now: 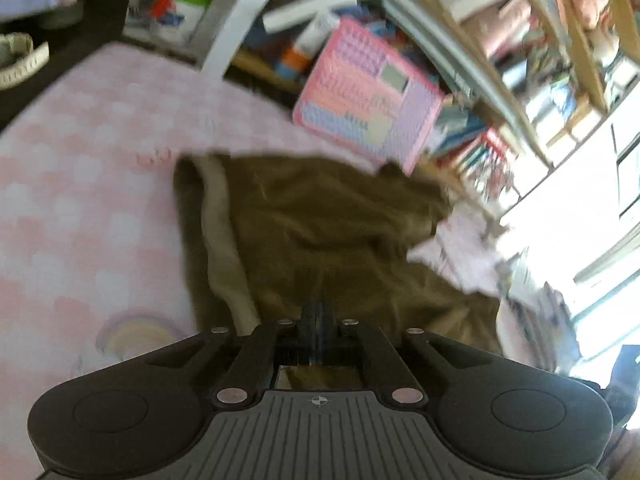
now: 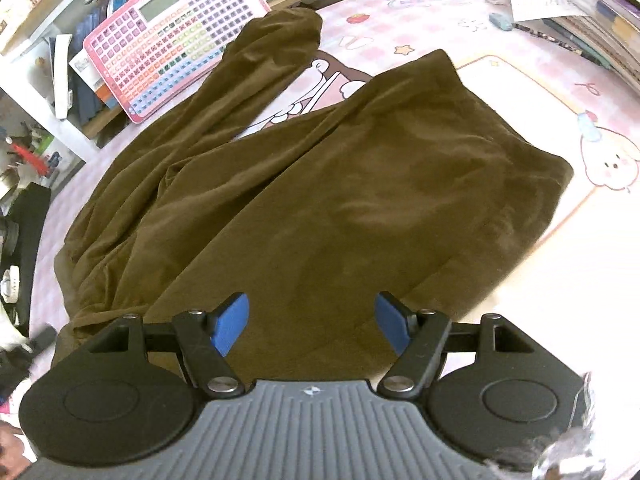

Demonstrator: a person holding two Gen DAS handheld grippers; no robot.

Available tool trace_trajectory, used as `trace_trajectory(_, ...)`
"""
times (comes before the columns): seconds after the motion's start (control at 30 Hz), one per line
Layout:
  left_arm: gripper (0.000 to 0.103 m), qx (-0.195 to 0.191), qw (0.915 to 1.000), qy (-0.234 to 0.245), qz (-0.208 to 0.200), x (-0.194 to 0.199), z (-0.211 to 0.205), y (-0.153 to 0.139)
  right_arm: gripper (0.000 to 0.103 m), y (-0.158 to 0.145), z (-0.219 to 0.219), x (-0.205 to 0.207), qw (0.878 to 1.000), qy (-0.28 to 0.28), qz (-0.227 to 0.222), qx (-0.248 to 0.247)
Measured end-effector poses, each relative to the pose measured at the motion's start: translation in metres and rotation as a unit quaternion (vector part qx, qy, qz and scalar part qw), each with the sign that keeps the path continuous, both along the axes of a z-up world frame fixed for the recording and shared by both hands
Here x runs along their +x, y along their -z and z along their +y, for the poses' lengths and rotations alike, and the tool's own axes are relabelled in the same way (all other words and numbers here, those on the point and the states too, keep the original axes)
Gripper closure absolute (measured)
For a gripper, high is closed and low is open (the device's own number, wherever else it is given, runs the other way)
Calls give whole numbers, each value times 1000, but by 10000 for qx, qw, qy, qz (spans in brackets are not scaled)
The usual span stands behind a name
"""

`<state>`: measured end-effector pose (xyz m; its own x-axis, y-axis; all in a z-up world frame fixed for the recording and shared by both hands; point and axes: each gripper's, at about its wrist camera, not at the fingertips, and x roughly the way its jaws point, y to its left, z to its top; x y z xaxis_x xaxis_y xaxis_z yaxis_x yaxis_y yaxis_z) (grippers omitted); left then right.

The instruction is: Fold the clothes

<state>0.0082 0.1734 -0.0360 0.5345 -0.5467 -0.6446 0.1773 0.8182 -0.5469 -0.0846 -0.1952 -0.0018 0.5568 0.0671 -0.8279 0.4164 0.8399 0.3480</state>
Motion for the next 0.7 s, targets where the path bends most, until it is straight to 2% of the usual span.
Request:
trace_trajectory(0.1,103,209,9991,-32,379,-10,5,27,34,0,-9,-10,9997,227,41,-28)
trace_trajectory(0.2,103,94,9994,-72,317,-17,11,31,35,0,-26,-17,9987,485,103,-142)
trace_trajectory(0.43,103,299,9993,-68,201,-19,5,26,39,2,-75,-28,9907,1231,316,-479)
trace_trajectory(0.57,103,442,9985,-254,175,-23,-3,24,50,5,-114,-28,9854,1640,333,-302)
trace_trajectory(0.7,103,645,9965,-505,184,-26,-12,21,57,10,-143,-19,9842,1708,396,-229)
